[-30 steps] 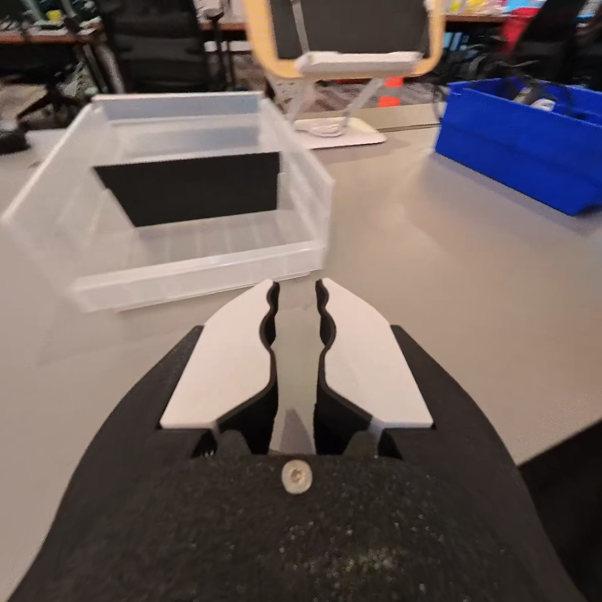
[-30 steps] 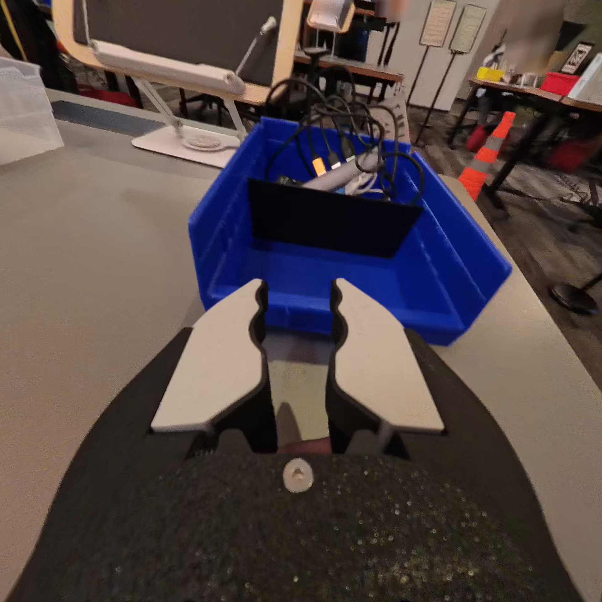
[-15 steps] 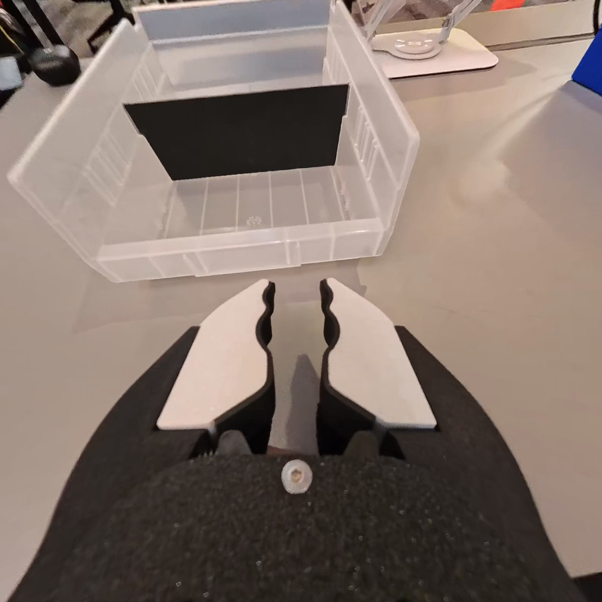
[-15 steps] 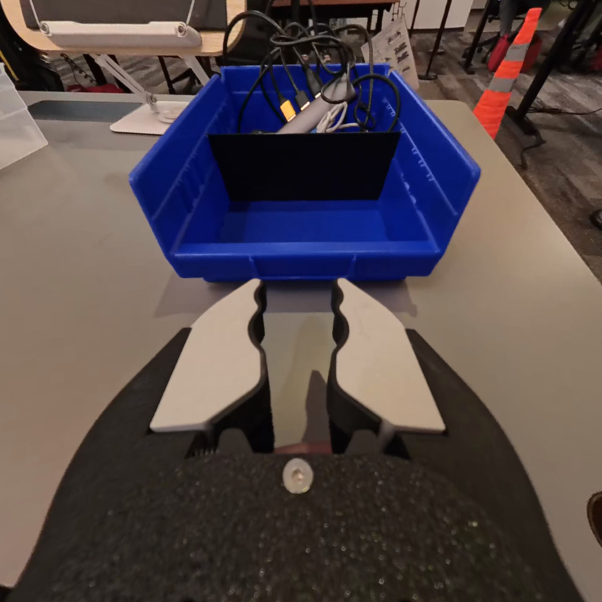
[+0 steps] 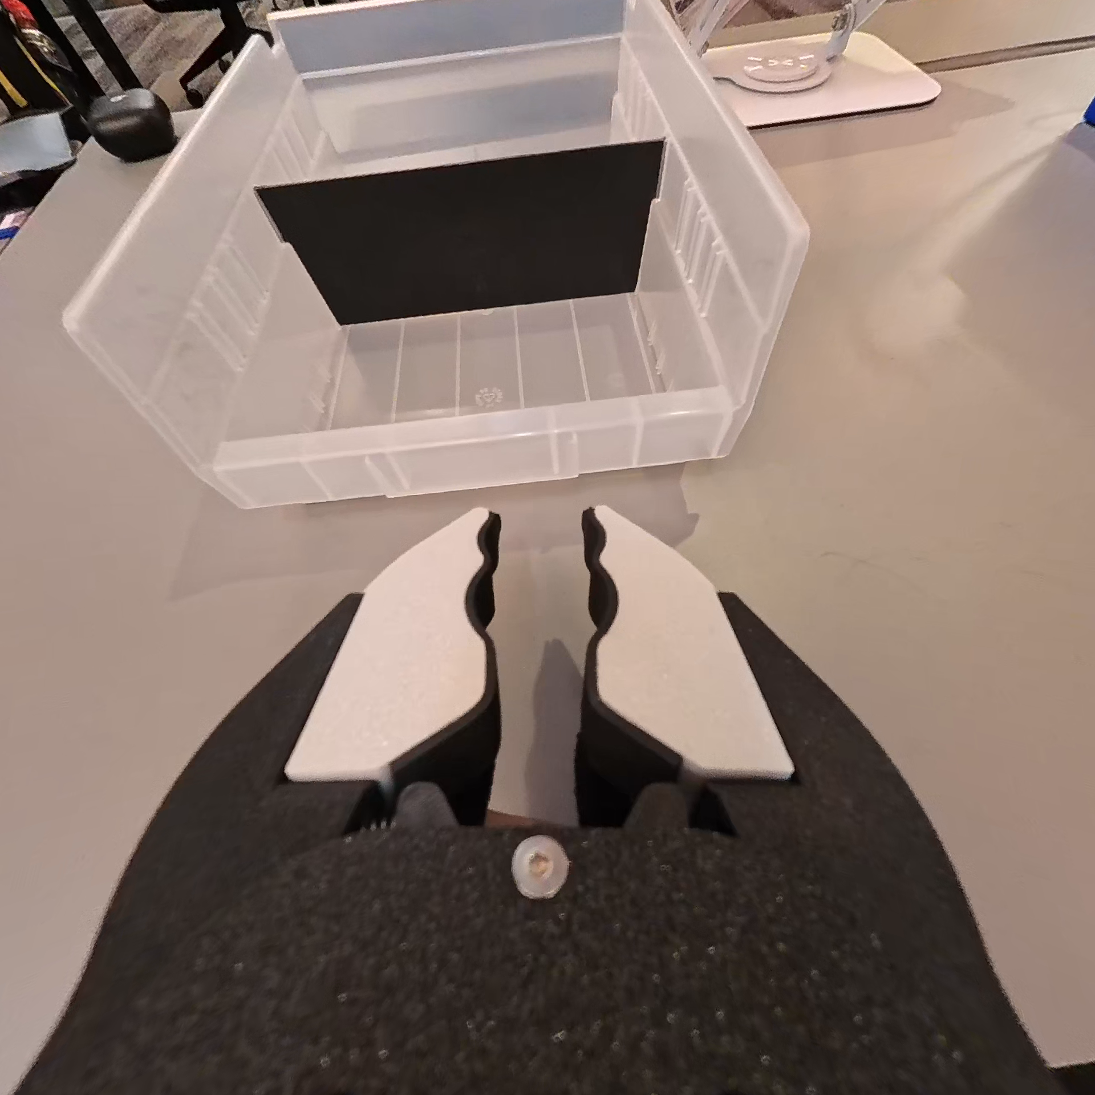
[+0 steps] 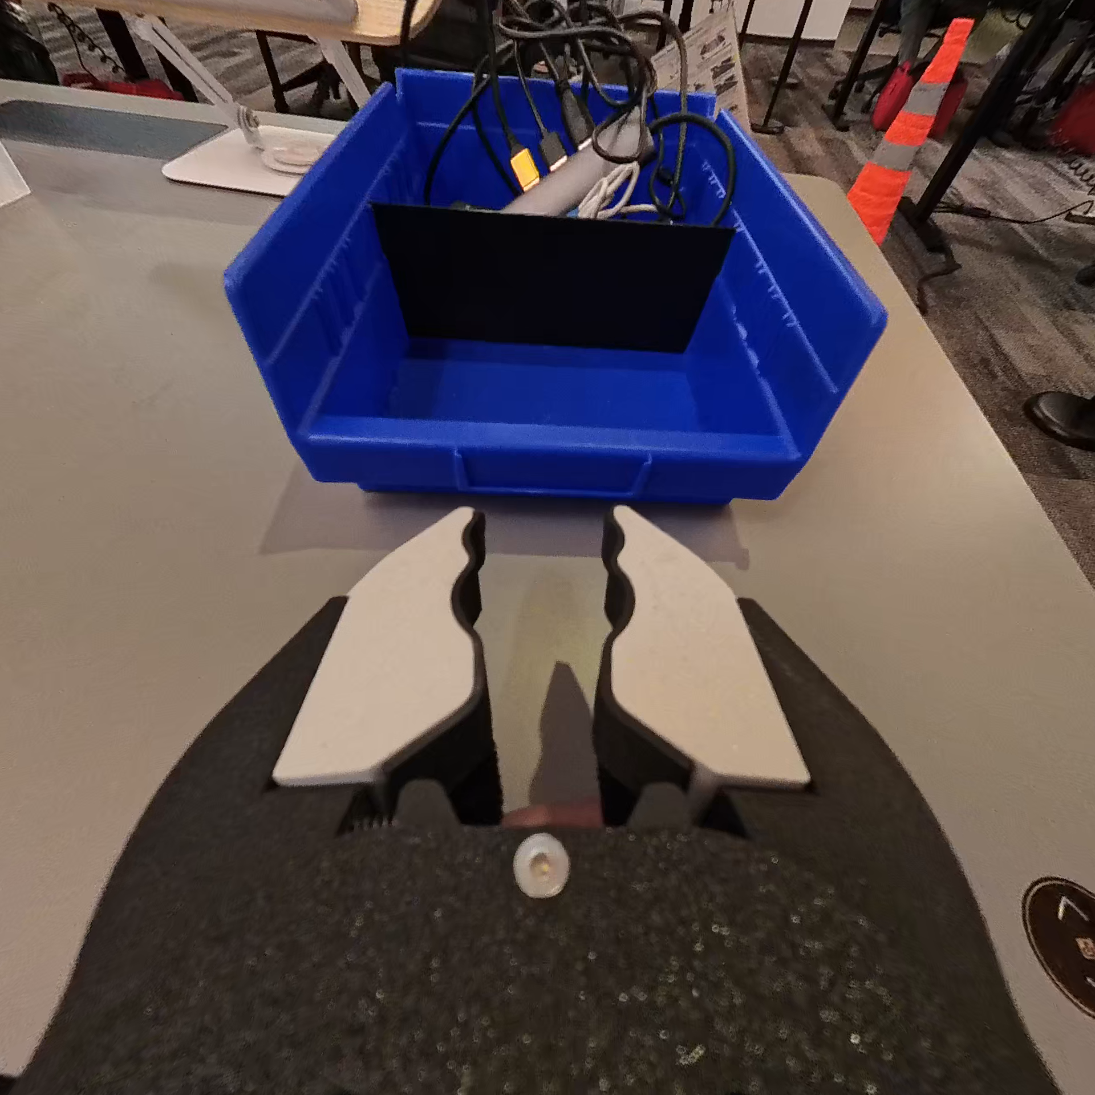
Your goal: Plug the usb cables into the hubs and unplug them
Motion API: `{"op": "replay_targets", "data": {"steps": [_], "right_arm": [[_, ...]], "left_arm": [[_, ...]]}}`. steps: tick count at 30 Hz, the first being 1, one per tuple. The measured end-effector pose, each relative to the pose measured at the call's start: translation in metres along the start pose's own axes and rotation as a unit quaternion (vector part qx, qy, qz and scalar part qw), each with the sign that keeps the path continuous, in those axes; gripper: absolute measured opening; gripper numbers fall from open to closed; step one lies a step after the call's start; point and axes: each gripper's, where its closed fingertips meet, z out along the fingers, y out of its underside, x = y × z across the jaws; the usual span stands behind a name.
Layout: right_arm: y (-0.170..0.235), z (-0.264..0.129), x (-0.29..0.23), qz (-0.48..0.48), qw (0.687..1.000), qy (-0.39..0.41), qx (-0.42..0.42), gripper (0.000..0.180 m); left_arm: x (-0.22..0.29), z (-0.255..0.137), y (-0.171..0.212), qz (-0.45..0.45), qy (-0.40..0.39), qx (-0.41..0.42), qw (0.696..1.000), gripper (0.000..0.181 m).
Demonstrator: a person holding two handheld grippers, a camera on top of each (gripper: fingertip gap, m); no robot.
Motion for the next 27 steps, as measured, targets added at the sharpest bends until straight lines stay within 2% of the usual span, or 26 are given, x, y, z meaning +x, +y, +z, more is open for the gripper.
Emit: {"op": "replay_targets", "data": {"steps": [7,12,13,14,16,20,22,25,27], "right_arm": [[-0.002,0.000,-0.002,-0.005,1.000,-0.001,0.006,0.038],[-0.047,0.003,-0.075,0.024,0.986,-0.136,0.099,0.048],[-0.047,0.014,-0.086,0.009,0.988,-0.132,0.083,0.059],[-0.043,0.029,-0.085,-0.013,0.994,-0.096,0.050,0.070],[-0.042,0.050,-0.084,-0.036,0.998,-0.045,0.017,0.070],[-0.048,0.069,-0.131,-0.011,0.991,-0.136,-0.002,0.075],[-0.050,0.071,-0.142,-0.011,0.989,-0.147,-0.014,0.079],[-0.047,0.056,-0.167,-0.012,0.979,-0.201,-0.024,0.075],[-0.049,0.035,-0.178,-0.025,0.971,-0.236,-0.013,0.049]], "left_arm": [[0.003,-0.002,0.000,0.005,0.004,0.001,1.000,0.027],[0.037,-0.006,-0.019,0.006,0.066,0.054,0.996,0.032],[0.048,-0.007,-0.022,0.009,0.083,0.065,0.994,0.034],[0.059,-0.008,-0.025,0.013,0.099,0.073,0.992,0.036],[0.082,-0.010,-0.028,0.025,0.132,0.082,0.988,0.041],[0.134,-0.017,-0.030,0.045,0.207,0.095,0.973,0.048],[0.158,-0.014,-0.032,0.050,0.221,0.101,0.969,0.048],[0.213,-0.010,-0.038,0.058,0.285,0.098,0.952,0.057],[0.257,-0.006,-0.044,0.053,0.332,0.089,0.938,0.066]]}}
